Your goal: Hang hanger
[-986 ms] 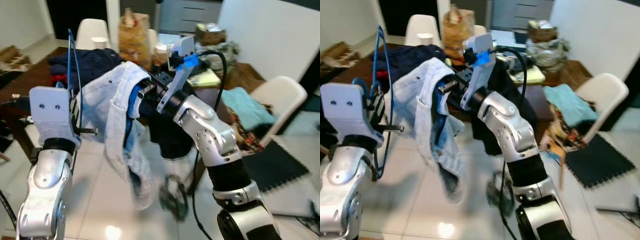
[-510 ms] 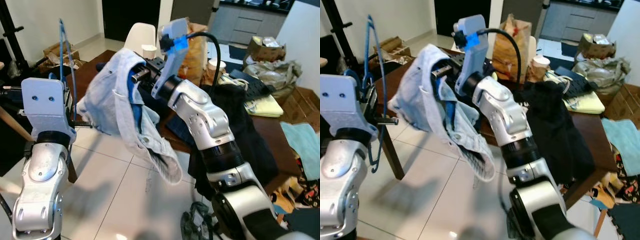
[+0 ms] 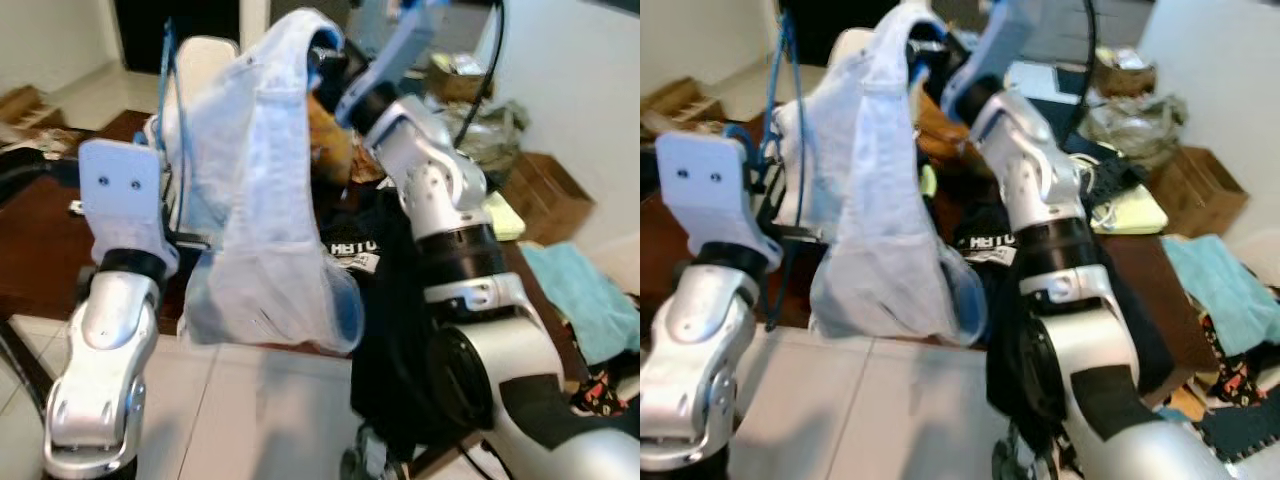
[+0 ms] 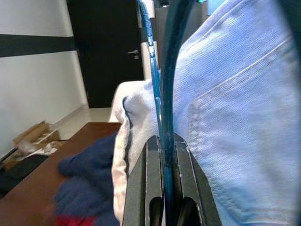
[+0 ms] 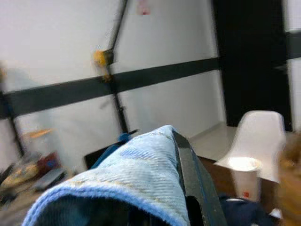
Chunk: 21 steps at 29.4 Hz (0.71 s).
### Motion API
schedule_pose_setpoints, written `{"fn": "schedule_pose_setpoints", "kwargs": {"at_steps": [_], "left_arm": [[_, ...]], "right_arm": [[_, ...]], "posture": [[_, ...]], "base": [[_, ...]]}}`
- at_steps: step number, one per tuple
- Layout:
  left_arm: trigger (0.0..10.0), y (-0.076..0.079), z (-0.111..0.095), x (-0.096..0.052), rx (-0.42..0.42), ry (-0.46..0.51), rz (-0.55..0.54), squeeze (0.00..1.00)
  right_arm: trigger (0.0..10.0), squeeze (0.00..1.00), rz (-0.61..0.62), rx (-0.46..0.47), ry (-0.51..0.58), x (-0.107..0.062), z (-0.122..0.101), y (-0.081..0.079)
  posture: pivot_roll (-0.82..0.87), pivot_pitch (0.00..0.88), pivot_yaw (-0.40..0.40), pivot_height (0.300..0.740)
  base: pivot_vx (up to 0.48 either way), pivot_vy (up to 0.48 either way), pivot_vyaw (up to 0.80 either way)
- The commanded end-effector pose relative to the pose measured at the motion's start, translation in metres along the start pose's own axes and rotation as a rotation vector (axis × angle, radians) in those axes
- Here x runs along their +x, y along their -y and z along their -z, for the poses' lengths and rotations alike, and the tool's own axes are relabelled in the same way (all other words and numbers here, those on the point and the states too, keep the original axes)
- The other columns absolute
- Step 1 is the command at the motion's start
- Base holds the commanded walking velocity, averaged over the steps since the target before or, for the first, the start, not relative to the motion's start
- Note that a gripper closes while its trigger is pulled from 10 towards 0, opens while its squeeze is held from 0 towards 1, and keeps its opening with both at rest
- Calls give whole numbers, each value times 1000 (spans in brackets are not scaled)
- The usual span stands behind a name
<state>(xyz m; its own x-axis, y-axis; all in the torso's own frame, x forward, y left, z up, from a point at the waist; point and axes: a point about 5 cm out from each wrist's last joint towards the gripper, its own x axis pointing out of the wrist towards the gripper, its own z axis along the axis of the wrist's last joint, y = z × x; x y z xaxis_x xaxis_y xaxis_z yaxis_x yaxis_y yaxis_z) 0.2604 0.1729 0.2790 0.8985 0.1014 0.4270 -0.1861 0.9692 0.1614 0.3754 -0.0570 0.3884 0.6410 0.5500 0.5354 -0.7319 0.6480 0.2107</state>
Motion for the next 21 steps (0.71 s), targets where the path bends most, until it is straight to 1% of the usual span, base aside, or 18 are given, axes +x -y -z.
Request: {"fn": "schedule_pose_setpoints", "kwargs": {"at_steps": [1, 3, 4, 5, 6, 7, 8, 9, 10, 11, 13, 14, 15, 16, 17, 19, 21], "left_arm": [[10000, 4, -4, -1, 2, 21, 13, 0], [10000, 4, -4, -1, 2, 21, 13, 0], [10000, 6, -5, -1, -7, 26, 16, 0], [10000, 8, -6, -1, -14, 27, 18, 0], [10000, 8, -6, -1, -14, 27, 18, 0], [10000, 9, -7, -1, -19, 28, 16, 0], [10000, 9, -7, -1, -19, 28, 16, 0], [10000, 10, -8, -1, -21, 28, 14, 0], [10000, 10, -8, -1, -21, 28, 14, 0], [10000, 9, -8, -1, -18, 29, 11, 0], [10000, 9, -8, -1, -18, 29, 11, 0], [10000, 7, -10, -3, -6, 30, 12, 0], [10000, 7, -10, -3, -6, 30, 12, 0], [10000, 6, -10, -3, 2, 31, 11, 0], [10000, 4, -11, -3, 8, 31, 9, 0], [10000, 4, -11, -3, 8, 31, 9, 0], [10000, -1, -11, -4, 21, 28, -8, 0]], "right_arm": [[10000, 0, 37, -41, 104, -1, -31, 9], [10000, 0, 37, -41, 104, -1, -31, 9], [10000, 0, 99, -275, -21, 1, -21, 13], [10000, 0, 189, -453, -151, -1, -7, 24], [10000, 0, 189, -453, -151, -1, -7, 24], [10000, 0, 313, -627, -253, -10, 3, 42], [10000, 0, 313, -627, -253, -10, 3, 42], [10000, 0, 408, -730, -307, -18, 6, 58], [10000, 0, 408, -730, -307, -18, 6, 58], [10000, 0, 490, -779, -329, -26, 4, 71], [10000, 0, 490, -779, -329, -26, 4, 71], [10000, 0, 608, -931, -470, -56, -3, 108], [10000, 0, 608, -931, -470, -56, -3, 108], [10000, 0, 621, -988, -570, -72, -1, 122], [10000, 0, 602, -1012, -656, -84, 3, 131], [10000, 0, 602, -1012, -656, -84, 3, 131], [10000, 0, 504, -1012, -832, -105, 19, 139]], "posture": [[36, 0, -66, 740], [36, 0, -66, 740], [34, 0, -66, 740], [35, 0, -67, 740], [35, 0, -67, 740], [40, 0, -70, 740], [40, 0, -70, 740], [47, 0, -74, 740], [47, 0, -74, 740], [49, 0, -75, 740], [49, 0, -75, 740], [66, 0, -91, 740], [66, 0, -91, 740], [65, 0, -93, 740], [65, 0, -93, 740], [65, 0, -93, 740], [60, 0, -92, 740]], "base": [[334, 0, -769], [334, 0, -769], [0, 0, -513], [0, 0, 0], [0, 0, 0], [0, 0, 0], [0, 0, 0], [0, 0, 0], [0, 0, 0], [0, 0, 0], [0, 0, 0], [0, 0, 0], [0, 0, 0], [0, 0, 0], [0, 0, 0], [0, 0, 0], [0, 0, 0]]}}
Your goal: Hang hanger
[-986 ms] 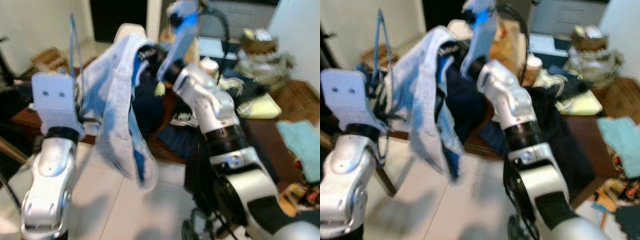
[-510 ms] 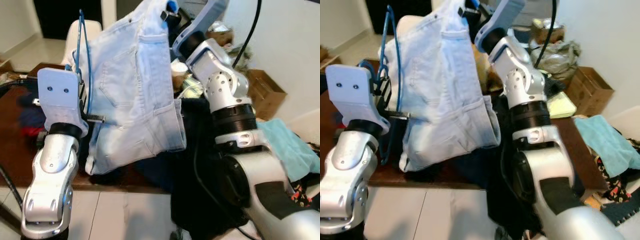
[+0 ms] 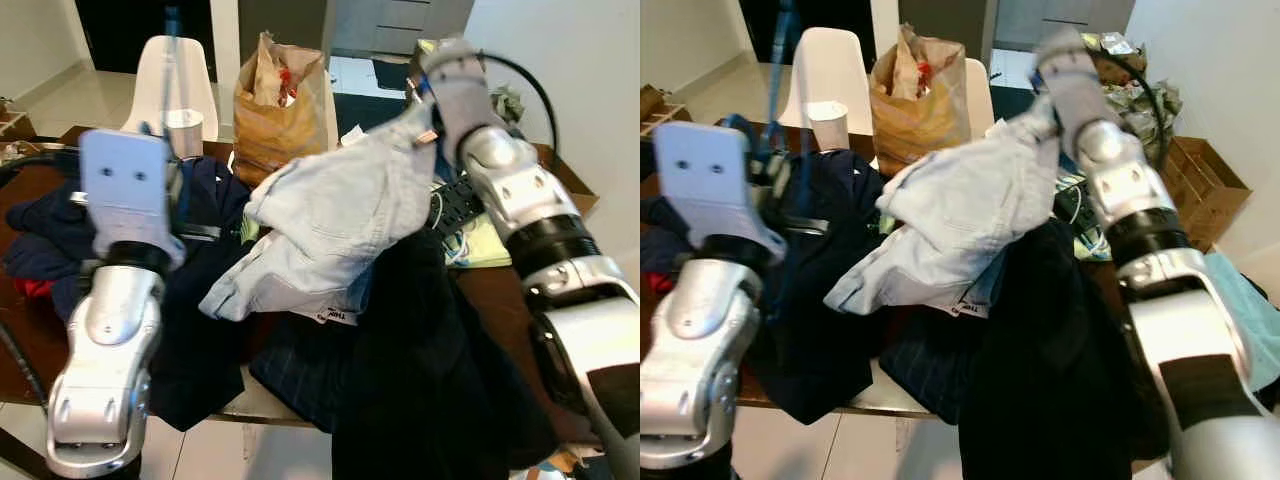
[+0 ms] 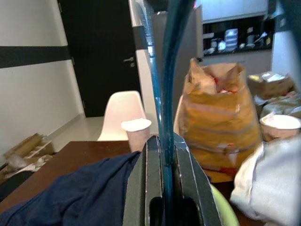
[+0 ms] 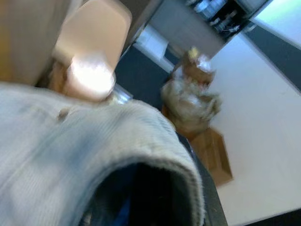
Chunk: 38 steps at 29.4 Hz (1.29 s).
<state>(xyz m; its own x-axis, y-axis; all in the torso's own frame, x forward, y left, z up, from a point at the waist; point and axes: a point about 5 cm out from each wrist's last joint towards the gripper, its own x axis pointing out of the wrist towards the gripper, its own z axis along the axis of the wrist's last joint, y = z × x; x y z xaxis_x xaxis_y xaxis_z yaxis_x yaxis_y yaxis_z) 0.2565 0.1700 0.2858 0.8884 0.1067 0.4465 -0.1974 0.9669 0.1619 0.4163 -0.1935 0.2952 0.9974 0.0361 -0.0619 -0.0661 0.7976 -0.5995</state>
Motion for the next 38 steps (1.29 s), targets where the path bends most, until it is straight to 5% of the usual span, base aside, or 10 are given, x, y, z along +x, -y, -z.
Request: {"fn": "schedule_pose_setpoints", "kwargs": {"at_steps": [1, 8, 9, 19, 23, 26, 28, 36, 37, 38], "left_arm": [[10000, -2, -3, -3, 15, 8, 2, 0], [10000, -12, -4, -1, 46, -6, -6, 0], [10000, -17, -8, 4, 56, -6, 48, 0], [10000, -44, -25, 28, 194, -19, 205, 0], [10000, -85, -18, 50, 295, -121, 113, 0], [10000, -94, -11, 52, 293, -172, 105, 0], [10000, -113, 0, 60, 222, -256, 196, 0], [10000, -109, -5, 60, -10, -265, 483, 0], [10000, -95, -5, 48, -63, -284, 728, 0], [10000, -84, -6, 38, -123, -306, 918, 0]], "right_arm": [[10000, 0, -64, -48, -37, -2, 7, -4], [10000, 0, -111, -267, -210, -7, 44, -3], [10000, 1000, -135, -326, -255, -8, 54, -2], [10000, 1000, -132, -334, -240, -9, 51, 12], [10000, 1000, 99, -398, -251, -17, 46, 64], [10000, 1000, 149, -403, -240, -20, 43, 75], [10000, 1000, 255, -369, -122, -26, 19, 98], [10000, 1000, 118, -181, 208, -26, -28, 90], [10000, 27, -189, -29, 454, -34, -59, 66], [10000, 0, -441, 36, 662, -50, -80, 49]], "posture": [[60, 0, -92, 740], [57, 0, -89, 740], [53, 0, -86, 740], [59, 0, -94, 740], [50, 0, -87, 740], [50, 0, -88, 740], [62, 0, -85, 740], [71, 0, -82, 740], [69, 0, -76, 740], [70, 0, -76, 740]], "base": [[0, 0, 0], [0, 0, 0], [0, 0, 0], [0, 0, 0], [0, 0, 0], [0, 0, 0], [0, 0, 0], [0, 0, 0], [0, 0, 0], [0, 0, 0]]}}
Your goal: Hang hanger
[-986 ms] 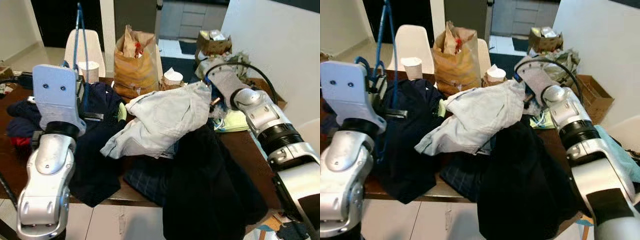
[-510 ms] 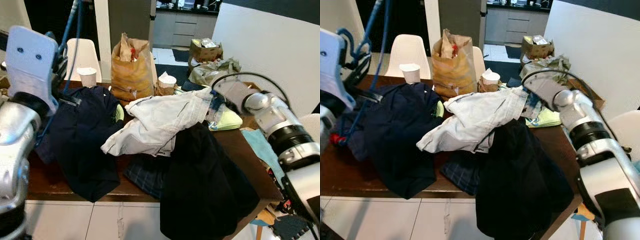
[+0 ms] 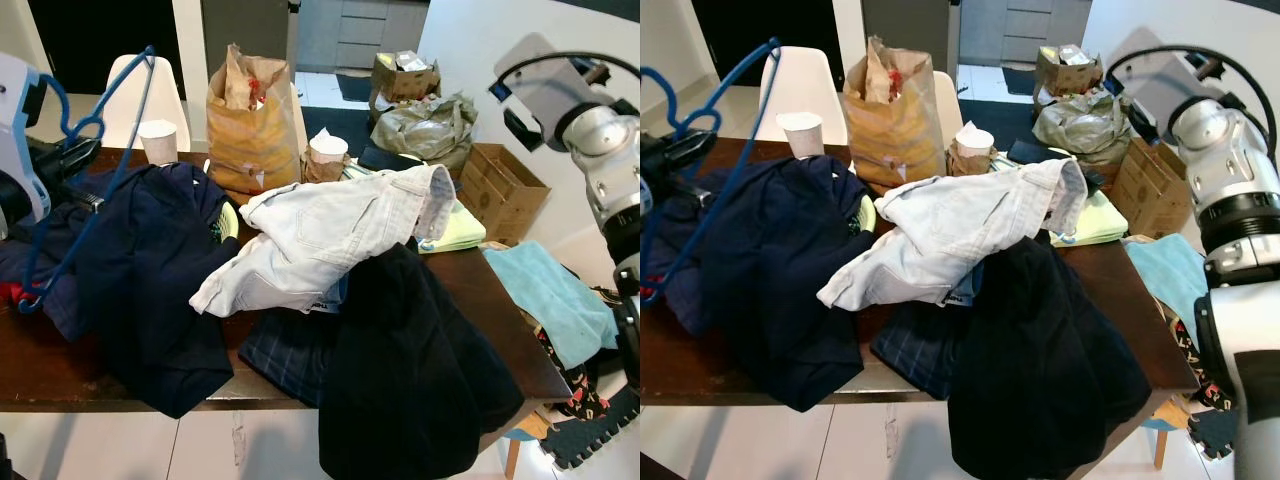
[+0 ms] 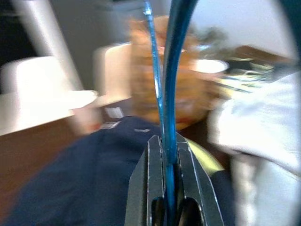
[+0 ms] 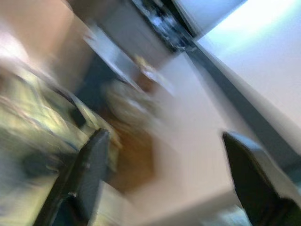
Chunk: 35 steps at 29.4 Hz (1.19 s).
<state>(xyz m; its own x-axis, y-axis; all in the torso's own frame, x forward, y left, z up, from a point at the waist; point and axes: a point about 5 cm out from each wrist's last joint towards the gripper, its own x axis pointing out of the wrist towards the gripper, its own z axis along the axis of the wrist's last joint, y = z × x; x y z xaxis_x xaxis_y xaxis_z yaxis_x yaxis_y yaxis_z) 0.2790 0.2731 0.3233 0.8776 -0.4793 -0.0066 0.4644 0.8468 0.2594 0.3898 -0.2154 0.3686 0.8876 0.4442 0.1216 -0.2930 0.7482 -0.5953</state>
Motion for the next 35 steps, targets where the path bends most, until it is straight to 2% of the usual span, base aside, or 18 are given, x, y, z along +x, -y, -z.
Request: {"fn": "schedule_pose_setpoints", "kwargs": {"at_steps": [1, 2, 4, 7, 8, 10, 11, 13, 16, 17, 19, 20, 22, 25, 26, 28, 31, 35], "left_arm": [[10000, 34, 0, -1, -32, -28, 410, 0], [10000, 41, 2, -4, -43, -48, 510, 0], [10000, 44, 2, -5, -49, -56, 549, 0], [10000, 65, 8, -25, 29, -186, 832, 0], [10000, 65, 8, -25, 29, -186, 832, 0], [10000, 68, 7, -32, 74, -253, 921, 0], [10000, 68, 7, -32, 74, -253, 921, 0], [10000, 66, 6, -33, 122, -286, 937, 0], [10000, 65, 5, -33, 134, -298, 944, 0], [10000, 67, 7, -33, 164, -317, 958, 0], [10000, 67, 7, -33, 164, -317, 958, 0], [10000, 73, 10, -28, 227, -315, 953, 0], [10000, 74, 11, -27, 243, -313, 953, 0], [10000, 76, 13, -22, 280, -312, 925, 0], [10000, 80, 19, -17, 294, -331, 909, 0], [10000, 83, 24, -14, 304, -345, 899, 0], [10000, 90, 36, -6, 232, -365, 856, 0], [10000, 94, 40, -2, 178, -356, 840, 0]], "right_arm": [[10000, 0, -460, 56, 426, -9, -57, -33], [10000, 0, -617, 54, 510, -17, -65, -44], [10000, 0, -681, 47, 532, -21, -68, -49], [10000, 0, -1046, 65, 612, -43, -78, -67], [10000, 0, -1046, 65, 612, -43, -78, -67], [10000, 0, -1201, 72, 652, -53, -85, -69], [10000, 0, -1201, 72, 652, -53, -85, -69], [10000, 0, -1302, 17, 606, -59, -85, -78], [10000, 0, -1337, -4, 585, -62, -83, -83], [10000, 0, -1362, -77, 515, -60, -77, -93], [10000, 0, -1362, -77, 515, -60, -77, -93], [10000, 0, -1388, -177, 393, -50, -67, -113], [10000, 0, -1394, -195, 365, -48, -66, -118], [10000, 0, -1419, -156, 342, -47, -67, -124], [10000, 0, -1391, -134, 286, -40, -64, -136], [10000, 0, -1367, -125, 246, -36, -61, -144], [10000, 0, -1296, -47, 94, -27, -50, -164], [10000, 0, -1294, -21, 44, -28, -45, -169]], "posture": [[71, 0, -74, 740], [69, 0, -73, 740], [69, 0, -73, 740], [81, 0, -79, 740], [81, 0, -79, 740], [89, 0, -84, 740], [89, 0, -84, 740], [89, 0, -87, 740], [89, 0, -87, 740], [87, 0, -89, 740], [87, 0, -89, 740], [83, 0, -89, 740], [83, 0, -89, 740], [81, 0, -89, 740], [75, 0, -86, 740], [74, 0, -86, 740], [65, 0, -79, 740], [55, 0, -79, 740]], "base": [[0, 0, 0], [0, 0, 0], [0, 0, 0], [0, 0, 0], [0, 0, 0], [0, 0, 0], [0, 0, 0], [0, 0, 0], [0, 0, 0], [0, 0, 0], [0, 0, 0], [0, 0, 0], [0, 0, 0], [0, 0, 0], [0, 0, 0], [0, 0, 0], [0, 0, 0], [0, 0, 0]]}}
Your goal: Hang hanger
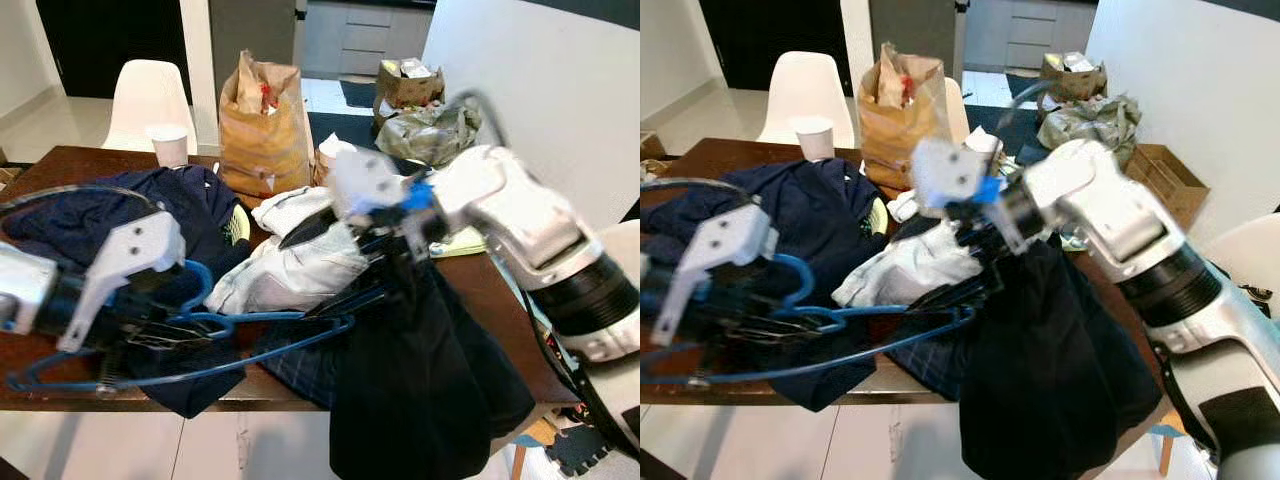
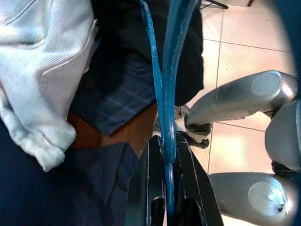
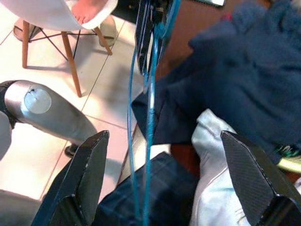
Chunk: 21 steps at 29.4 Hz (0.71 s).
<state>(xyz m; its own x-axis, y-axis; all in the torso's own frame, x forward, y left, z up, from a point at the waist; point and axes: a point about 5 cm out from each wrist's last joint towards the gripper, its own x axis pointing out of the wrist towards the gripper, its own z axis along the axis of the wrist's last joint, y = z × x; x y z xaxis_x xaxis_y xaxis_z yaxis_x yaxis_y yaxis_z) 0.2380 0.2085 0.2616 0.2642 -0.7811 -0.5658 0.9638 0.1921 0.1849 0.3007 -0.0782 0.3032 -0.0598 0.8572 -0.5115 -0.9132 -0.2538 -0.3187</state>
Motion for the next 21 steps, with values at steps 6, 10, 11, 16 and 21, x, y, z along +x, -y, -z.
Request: {"fn": "schedule_pose_setpoints", "kwargs": {"at_steps": [6, 10, 11, 16, 21], "left_arm": [[10000, -3, -6, 9, 2, 55, -39, 0], [10000, -4, -6, 10, 9, 59, -52, 0], [10000, -4, -6, 10, 9, 59, -52, 0], [10000, -3, -8, 12, 16, 57, -54, 0], [10000, -2, -10, 15, 21, 63, -48, 0]], "right_arm": [[10000, 0, -16, 48, -60, 11, 13, -9], [10000, 0, -24, 73, -84, 16, 18, -12], [10000, 0, -24, 73, -84, 16, 18, -12], [10000, 0, -27, 99, -103, 27, 21, -18], [10000, 0, -14, 114, -94, 40, 20, -21]], "posture": [[48, 0, -83, 740], [48, 0, -82, 740], [48, 0, -82, 740], [48, 0, -83, 740], [47, 0, -81, 740]], "base": [[0, 0, 0], [0, 0, 0], [0, 0, 0], [0, 0, 0], [0, 0, 0]]}}
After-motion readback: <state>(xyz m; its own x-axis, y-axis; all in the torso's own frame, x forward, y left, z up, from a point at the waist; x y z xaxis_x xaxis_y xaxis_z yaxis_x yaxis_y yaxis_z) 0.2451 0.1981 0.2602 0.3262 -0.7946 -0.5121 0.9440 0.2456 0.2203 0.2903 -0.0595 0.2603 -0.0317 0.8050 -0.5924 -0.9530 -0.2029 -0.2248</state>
